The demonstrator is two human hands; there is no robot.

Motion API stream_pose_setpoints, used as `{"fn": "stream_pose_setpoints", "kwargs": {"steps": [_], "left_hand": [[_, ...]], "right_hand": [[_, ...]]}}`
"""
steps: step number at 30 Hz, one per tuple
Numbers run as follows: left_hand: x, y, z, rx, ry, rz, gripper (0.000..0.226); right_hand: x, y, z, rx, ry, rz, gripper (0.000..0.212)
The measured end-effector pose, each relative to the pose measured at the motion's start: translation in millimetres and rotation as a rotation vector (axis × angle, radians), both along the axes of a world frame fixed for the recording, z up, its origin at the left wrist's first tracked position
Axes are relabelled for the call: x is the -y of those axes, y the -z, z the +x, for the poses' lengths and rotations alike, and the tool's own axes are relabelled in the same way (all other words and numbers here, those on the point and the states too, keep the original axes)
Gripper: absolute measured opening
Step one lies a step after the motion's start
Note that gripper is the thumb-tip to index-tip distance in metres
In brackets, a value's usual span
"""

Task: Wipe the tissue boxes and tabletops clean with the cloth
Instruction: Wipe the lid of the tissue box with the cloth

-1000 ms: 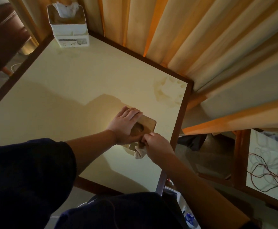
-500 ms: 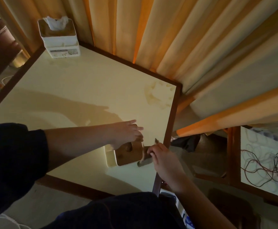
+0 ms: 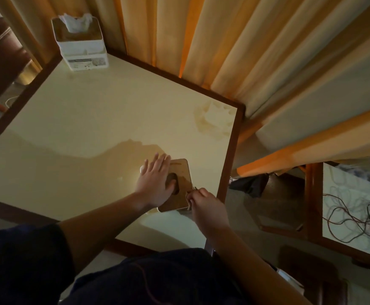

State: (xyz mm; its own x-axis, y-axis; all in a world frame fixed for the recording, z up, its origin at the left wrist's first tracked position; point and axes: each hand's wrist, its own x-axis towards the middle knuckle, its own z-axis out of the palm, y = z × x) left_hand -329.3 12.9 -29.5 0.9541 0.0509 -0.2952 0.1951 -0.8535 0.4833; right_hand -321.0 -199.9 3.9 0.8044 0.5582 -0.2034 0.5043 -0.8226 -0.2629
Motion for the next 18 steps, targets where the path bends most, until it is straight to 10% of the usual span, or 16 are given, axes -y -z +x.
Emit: {"fn": "stream_pose_setpoints", "kwargs": {"steps": [6, 13, 18], "left_hand": [[-4.5, -0.6, 2.6, 0.046, 0.022, 0.026, 0.073], [2.2, -10.3, -4.7, 0.317, 0.136, -0.100, 0.048], [16.6, -38.9, -7.0, -0.001, 0.357, -0.351, 0.021]], "right_hand": [[3.6, -3.8, 14.1, -0.189, 0.144, 0.025, 0.047], [23.7, 0.6, 24.7, -0.216, 0.085, 0.149, 0.023], [35.1, -11.0, 14.0, -0.212, 0.118, 0.293, 0.020]]}}
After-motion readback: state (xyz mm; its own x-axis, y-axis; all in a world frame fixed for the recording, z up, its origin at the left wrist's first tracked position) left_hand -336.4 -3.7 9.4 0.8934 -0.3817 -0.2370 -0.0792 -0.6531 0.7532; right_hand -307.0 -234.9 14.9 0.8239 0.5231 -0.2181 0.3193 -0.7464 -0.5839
